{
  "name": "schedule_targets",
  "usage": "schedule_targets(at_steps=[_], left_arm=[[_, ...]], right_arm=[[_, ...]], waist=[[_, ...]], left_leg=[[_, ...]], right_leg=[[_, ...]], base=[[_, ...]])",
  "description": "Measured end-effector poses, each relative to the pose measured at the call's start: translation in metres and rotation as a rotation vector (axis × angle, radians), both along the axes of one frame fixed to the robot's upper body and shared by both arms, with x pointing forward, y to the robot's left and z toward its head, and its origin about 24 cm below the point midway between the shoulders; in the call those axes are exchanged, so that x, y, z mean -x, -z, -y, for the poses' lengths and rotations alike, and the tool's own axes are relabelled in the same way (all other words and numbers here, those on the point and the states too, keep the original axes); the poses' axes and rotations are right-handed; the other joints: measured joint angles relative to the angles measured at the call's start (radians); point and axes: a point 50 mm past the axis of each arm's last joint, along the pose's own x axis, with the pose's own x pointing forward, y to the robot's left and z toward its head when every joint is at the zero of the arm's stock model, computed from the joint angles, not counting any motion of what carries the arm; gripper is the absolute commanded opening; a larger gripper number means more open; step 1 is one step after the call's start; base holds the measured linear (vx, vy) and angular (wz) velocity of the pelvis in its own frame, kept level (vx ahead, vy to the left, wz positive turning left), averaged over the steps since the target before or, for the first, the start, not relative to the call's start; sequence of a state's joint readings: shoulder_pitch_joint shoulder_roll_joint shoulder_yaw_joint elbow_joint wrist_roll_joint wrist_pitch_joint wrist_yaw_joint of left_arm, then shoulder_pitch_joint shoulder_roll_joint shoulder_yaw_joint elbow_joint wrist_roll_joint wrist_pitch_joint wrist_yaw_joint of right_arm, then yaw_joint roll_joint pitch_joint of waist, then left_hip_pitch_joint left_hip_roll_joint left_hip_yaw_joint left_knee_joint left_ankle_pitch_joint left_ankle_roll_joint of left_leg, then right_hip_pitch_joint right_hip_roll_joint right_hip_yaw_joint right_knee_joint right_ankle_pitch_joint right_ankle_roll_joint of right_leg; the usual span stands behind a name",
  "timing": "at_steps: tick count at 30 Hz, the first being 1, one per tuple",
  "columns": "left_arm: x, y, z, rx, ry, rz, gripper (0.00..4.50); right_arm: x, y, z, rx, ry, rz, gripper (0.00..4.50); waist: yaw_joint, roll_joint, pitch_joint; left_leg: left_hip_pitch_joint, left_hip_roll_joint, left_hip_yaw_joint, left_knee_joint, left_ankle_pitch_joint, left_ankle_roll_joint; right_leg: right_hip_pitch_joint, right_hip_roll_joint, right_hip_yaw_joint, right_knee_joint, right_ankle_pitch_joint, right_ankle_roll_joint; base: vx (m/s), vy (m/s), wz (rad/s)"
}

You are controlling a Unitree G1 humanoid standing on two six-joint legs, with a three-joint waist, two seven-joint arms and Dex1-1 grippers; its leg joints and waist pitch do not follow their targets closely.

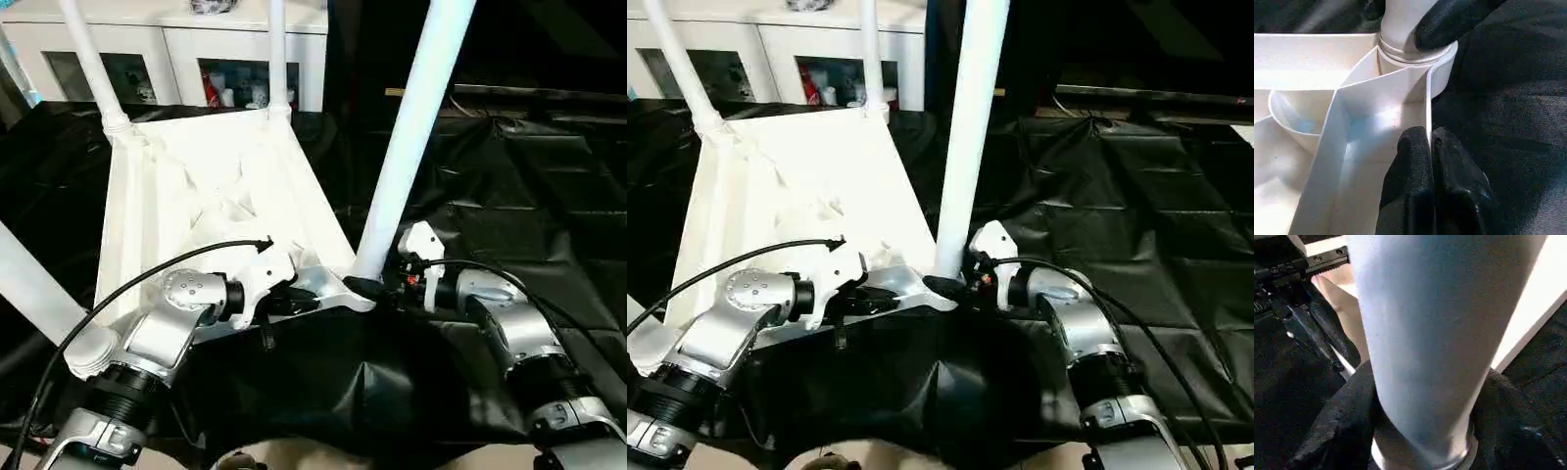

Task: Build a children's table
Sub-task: Rotate leg to tighten

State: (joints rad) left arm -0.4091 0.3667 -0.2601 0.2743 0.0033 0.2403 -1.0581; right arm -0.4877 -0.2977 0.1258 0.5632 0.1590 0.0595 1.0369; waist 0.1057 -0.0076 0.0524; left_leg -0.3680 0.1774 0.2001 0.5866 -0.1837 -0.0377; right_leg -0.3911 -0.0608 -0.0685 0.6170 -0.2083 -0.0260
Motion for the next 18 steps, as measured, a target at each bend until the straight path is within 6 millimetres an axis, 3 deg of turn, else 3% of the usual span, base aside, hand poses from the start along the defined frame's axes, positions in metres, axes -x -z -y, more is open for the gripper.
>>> schedule_targets(at_steps=[6,13,18], left_arm=[[-0.005,0.003,0.000,0.007,-0.074,0.003,0.00],[-0.019,0.007,0.001,-0.007,-0.246,0.014,0.00],[-0.026,0.007,0.012,-0.014,-0.345,0.026,0.00]], right_arm=[[-0.006,0.005,-0.015,-0.032,0.097,-0.017,2.06],[-0.022,0.014,-0.050,-0.048,0.374,-0.007,2.00],[-0.033,0.013,-0.065,-0.026,0.527,-0.001,2.00]], waist=[[-0.018,-0.002,-0.001],[-0.045,-0.008,-0.002],[-0.052,-0.015,-0.003]], left_leg=[[0.003,0.000,0.000,0.004,-0.002,-0.006],[0.017,0.001,-0.003,0.004,0.000,-0.010],[0.016,0.000,-0.003,0.004,0.000,-0.010]], right_leg=[[0.001,0.000,0.001,0.006,0.001,-0.001],[0.008,0.000,0.000,0.007,0.001,0.001],[0.008,0.000,0.001,0.004,0.001,0.001]], base=[[0.000,0.000,0.00],[0.000,0.000,0.00],[0.000,0.000,0.00]])
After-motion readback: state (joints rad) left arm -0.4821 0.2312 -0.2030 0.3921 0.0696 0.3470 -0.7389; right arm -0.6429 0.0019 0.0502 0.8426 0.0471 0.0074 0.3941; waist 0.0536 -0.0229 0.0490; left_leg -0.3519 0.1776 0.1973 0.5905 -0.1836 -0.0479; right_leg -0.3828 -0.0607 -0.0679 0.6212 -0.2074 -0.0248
